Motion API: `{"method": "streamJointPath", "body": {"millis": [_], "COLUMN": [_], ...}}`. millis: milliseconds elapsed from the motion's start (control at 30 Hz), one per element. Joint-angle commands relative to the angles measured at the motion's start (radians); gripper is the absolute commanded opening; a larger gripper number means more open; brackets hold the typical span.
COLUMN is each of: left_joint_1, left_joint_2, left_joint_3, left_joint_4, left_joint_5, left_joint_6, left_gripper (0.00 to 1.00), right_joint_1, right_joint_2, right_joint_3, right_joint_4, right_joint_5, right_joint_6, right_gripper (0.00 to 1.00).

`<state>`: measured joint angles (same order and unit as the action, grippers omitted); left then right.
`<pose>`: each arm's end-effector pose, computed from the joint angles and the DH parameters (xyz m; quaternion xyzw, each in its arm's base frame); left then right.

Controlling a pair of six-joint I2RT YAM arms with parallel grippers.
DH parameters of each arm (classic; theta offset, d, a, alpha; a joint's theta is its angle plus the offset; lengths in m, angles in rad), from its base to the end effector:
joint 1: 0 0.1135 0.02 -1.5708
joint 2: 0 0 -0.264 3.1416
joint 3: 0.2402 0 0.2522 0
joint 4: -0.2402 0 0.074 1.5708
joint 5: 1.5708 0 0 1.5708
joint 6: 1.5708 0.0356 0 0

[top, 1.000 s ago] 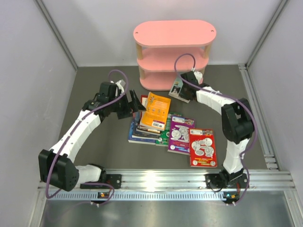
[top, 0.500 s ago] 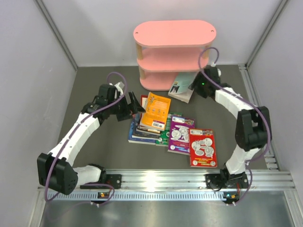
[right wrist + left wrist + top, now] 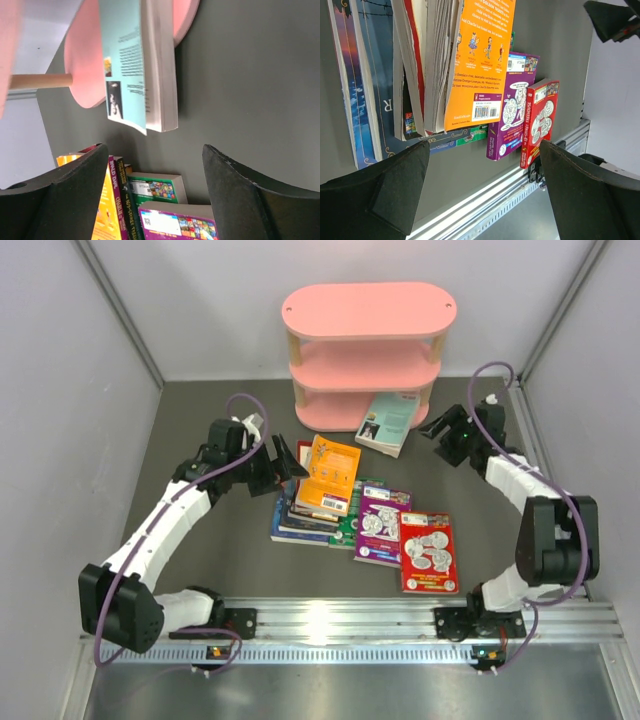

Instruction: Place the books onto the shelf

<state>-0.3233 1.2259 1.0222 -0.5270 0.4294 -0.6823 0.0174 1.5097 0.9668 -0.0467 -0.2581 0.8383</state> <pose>0.2437 -0.0973 0.3002 -0.0738 0.8933 -0.3625 0.2554 0.3345 0.0149 0.2415 0.2934 0.8263 0.2971 0.3780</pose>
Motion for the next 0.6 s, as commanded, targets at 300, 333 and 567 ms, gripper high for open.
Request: {"method": "streamJointPath", "body": {"millis": [300,333,567], "left_joint_1": [0.004,0.004,0.006], "left_joint_2": [-0.054,-0.063,-0.082], "left_joint_3": [0.047,0.049,0.055], "left_joint_4": [-0.059,-0.07,-0.123], "left_joint_5": [-0.012,-0.023,-0.057], "left_joint_6": [0.047,0.052,0.089], "left_gripper": [0.96,0.96,0.96], "right_joint_1": [0.079,0.085,0.102], "right_joint_2": [0.311,0.338,0.365], "right_joint_3": [0.046,0.049,-0.04], "right_joint_4": [0.323,0.327,0.505], "right_joint_5": [-0.012,-0.006,0.037], "right_joint_6": [0.183,0.199,0.289], "right_gripper": [0.79,0.79,0.79]}}
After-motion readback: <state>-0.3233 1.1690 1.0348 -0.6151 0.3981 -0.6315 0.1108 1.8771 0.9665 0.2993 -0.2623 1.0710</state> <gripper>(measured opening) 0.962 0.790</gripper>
